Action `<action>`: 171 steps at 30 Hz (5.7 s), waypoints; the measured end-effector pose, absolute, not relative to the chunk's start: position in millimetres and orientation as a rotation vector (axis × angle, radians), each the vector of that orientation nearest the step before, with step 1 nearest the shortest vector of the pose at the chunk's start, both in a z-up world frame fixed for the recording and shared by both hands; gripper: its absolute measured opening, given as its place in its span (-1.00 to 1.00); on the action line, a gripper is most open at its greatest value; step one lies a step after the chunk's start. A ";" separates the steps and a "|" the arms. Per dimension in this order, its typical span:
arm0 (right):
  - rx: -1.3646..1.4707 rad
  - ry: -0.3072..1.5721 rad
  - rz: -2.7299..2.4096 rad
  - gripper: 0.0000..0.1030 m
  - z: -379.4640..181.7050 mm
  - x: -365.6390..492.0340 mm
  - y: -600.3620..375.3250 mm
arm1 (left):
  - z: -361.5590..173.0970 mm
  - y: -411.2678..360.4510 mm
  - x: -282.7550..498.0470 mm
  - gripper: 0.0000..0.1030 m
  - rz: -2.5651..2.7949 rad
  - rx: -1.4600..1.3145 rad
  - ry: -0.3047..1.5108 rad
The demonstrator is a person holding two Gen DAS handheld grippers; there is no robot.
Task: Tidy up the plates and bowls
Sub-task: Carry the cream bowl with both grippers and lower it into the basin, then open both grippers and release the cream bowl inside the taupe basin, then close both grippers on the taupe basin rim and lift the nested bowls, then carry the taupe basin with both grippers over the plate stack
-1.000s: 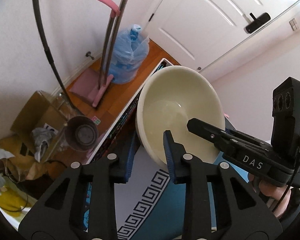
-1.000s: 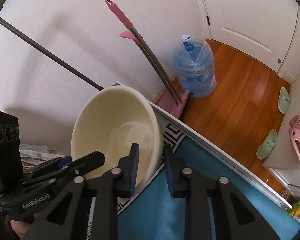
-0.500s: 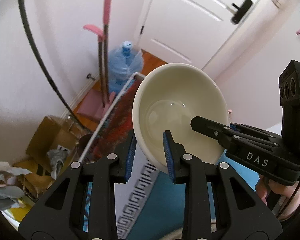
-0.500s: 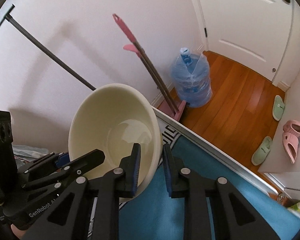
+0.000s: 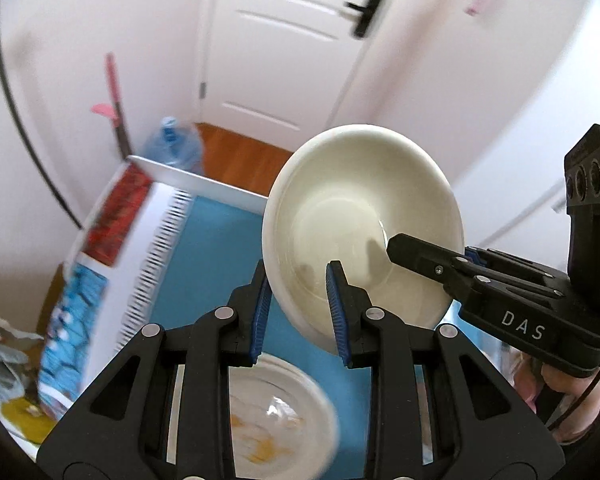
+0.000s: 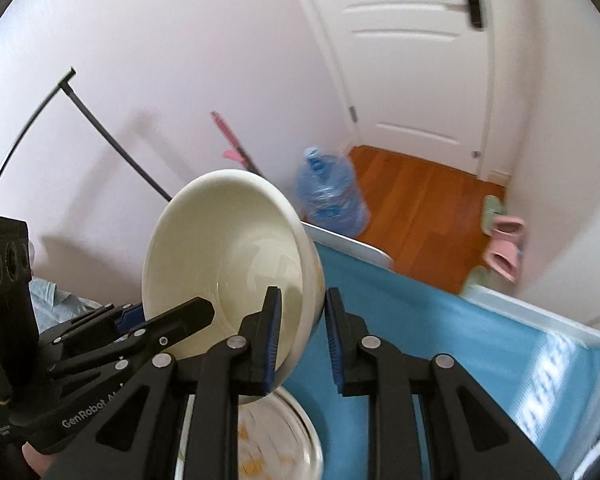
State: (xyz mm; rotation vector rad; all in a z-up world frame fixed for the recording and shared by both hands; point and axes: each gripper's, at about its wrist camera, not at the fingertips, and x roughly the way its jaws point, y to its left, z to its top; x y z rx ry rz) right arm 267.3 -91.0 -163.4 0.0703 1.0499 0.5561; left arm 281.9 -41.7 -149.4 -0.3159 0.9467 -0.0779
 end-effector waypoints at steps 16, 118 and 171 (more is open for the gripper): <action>0.199 1.104 0.245 -0.61 -176.5 139.8 -296.6 | -176.4 -253.5 212.9 -0.52 -0.361 -0.195 1.107; -0.099 1.335 0.078 0.92 -207.6 97.2 -338.3 | -225.9 -228.8 191.7 0.89 -0.363 0.270 1.290; -0.194 1.230 0.323 -0.73 -295.6 115.5 -302.8 | -303.1 -270.9 201.6 -0.82 -0.399 0.234 1.171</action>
